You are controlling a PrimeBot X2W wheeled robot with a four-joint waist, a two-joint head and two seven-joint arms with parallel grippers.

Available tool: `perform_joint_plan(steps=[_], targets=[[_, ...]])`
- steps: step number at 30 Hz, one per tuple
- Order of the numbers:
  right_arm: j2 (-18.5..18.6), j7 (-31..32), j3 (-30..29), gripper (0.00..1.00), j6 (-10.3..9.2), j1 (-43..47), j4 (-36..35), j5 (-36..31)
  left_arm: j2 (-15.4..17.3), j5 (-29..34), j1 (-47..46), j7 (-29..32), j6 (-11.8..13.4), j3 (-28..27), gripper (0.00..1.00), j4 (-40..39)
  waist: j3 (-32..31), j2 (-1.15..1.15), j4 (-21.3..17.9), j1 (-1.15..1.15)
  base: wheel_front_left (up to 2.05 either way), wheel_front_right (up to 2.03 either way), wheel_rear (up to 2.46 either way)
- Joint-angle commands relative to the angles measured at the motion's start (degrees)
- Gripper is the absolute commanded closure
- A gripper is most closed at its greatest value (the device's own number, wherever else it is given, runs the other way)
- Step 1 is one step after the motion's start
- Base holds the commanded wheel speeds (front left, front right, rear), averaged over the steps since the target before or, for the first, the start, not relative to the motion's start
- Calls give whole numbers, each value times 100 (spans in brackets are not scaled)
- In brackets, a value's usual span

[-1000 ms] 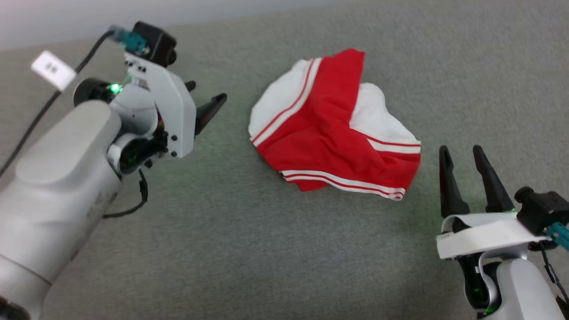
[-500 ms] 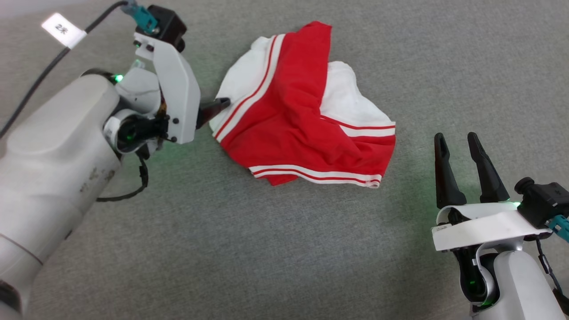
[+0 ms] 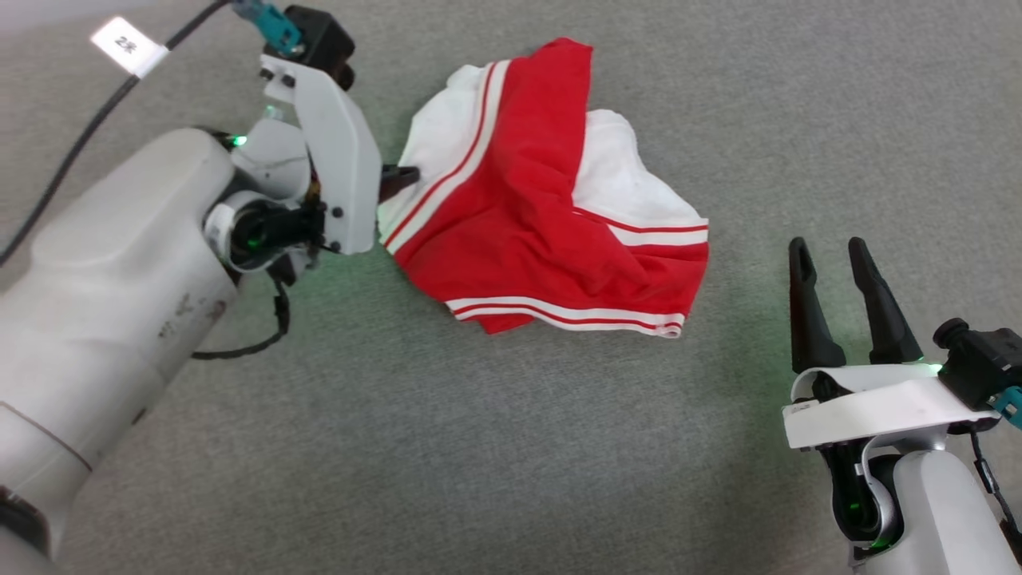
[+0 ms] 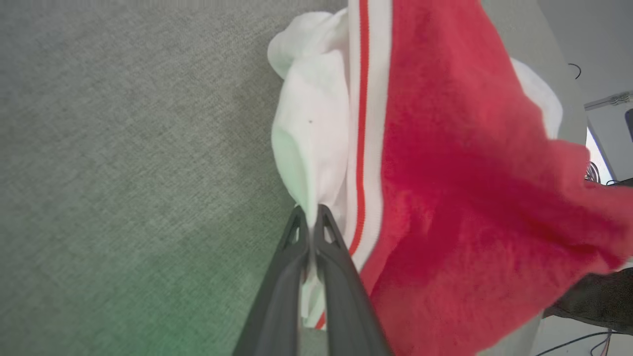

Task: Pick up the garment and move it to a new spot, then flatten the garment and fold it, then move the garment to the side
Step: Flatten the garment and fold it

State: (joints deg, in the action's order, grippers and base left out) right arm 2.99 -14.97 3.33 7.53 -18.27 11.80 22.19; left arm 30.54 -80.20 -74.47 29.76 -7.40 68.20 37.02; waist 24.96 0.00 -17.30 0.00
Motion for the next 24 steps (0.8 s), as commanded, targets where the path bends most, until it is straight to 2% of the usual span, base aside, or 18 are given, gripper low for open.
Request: perform_joint_plan(steps=[1, 7, 16, 19, 24], targets=[[-12, -30, -35, 0, -8, -16, -5, -57, -27, -66, 14, -93, -11, 22, 100, -62, -77, 0, 117, 0, 0, 0, 0], [-12, -30, -167, 0, -8, 131, 37, -249, 149, 128, -40, -688, -11, 182, 100, -578, -345, 0, 626, 0, 0, 0, 0], [-6, -30, -110, 0, -8, 127, 183, -499, 967, 804, 240, -1562, -10, 447, 100, -1114, -772, 0, 1364, 0, 0, 0, 0], [-7, -30, -127, 0, -8, 159, 221, -535, 1207, 1009, 437, -1577, -10, 489, 100, -1215, -848, 0, 1513, 0, 0, 0, 0], [-7, -30, -158, 0, -8, 206, 246, -575, 1434, 1279, 771, -1163, -10, 512, 100, -1268, -880, 0, 1634, 0, 0, 0, 0]])
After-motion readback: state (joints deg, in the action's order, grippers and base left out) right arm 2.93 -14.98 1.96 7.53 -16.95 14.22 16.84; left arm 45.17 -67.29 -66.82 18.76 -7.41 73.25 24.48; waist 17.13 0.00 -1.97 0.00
